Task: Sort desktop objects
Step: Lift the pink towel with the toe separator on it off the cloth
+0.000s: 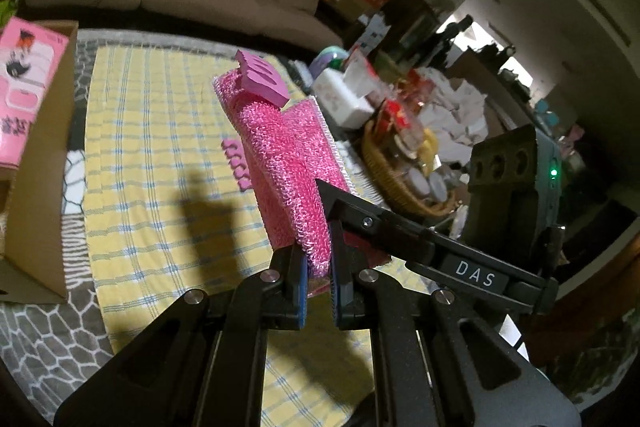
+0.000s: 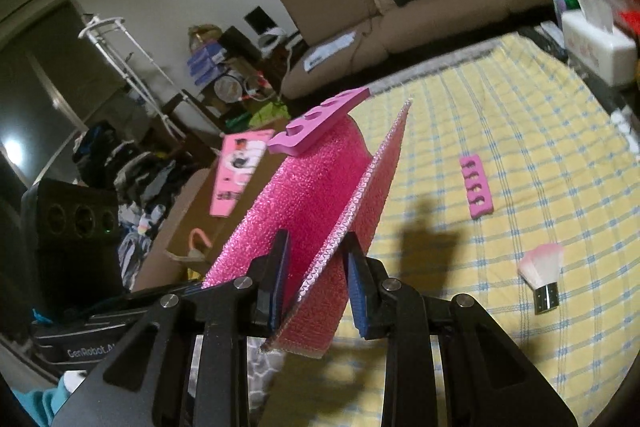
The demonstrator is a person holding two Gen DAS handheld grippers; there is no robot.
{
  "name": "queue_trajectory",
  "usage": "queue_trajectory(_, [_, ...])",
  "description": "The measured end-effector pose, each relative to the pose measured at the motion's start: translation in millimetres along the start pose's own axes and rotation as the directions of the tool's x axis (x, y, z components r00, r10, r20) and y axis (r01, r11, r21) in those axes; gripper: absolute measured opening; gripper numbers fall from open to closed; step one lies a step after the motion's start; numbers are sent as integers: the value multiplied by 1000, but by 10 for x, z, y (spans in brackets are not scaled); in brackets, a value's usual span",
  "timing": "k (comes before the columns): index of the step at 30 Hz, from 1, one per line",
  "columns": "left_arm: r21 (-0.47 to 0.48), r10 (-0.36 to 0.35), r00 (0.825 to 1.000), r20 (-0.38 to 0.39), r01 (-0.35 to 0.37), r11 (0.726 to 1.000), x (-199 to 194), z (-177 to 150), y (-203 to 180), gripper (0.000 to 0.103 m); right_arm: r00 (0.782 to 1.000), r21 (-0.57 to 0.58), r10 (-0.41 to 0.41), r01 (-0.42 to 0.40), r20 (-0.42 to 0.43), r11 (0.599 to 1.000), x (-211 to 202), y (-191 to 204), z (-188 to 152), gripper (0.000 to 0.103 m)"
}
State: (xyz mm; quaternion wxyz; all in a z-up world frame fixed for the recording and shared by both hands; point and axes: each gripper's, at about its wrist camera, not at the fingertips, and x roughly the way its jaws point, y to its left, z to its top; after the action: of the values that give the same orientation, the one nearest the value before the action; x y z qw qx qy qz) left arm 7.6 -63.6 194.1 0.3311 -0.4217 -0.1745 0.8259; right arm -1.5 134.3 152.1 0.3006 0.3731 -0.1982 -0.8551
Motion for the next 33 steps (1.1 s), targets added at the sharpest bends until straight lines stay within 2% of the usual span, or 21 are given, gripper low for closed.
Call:
queue_trajectory(7, [46, -15, 999, 35, 13, 999, -328, 22, -263, 8, 995, 41, 83, -85, 61, 996, -285, 222, 16, 28])
queue_trajectory(20, [78, -28, 995, 97, 20, 997, -801, 19, -413, 8, 993, -12, 95, -94, 76, 995, -542, 668, 90, 28])
queue_trajectory(25, [70, -5, 991, 133, -4, 998, -1101, 50, -250, 8, 991, -51, 116, -113, 60, 992, -423, 953, 152, 28])
queue_trajectory(33, [36, 74, 982, 175, -81, 996, -1629, 99, 239, 10, 978, -71, 209, -208, 5, 975, 122, 1438, 180, 28])
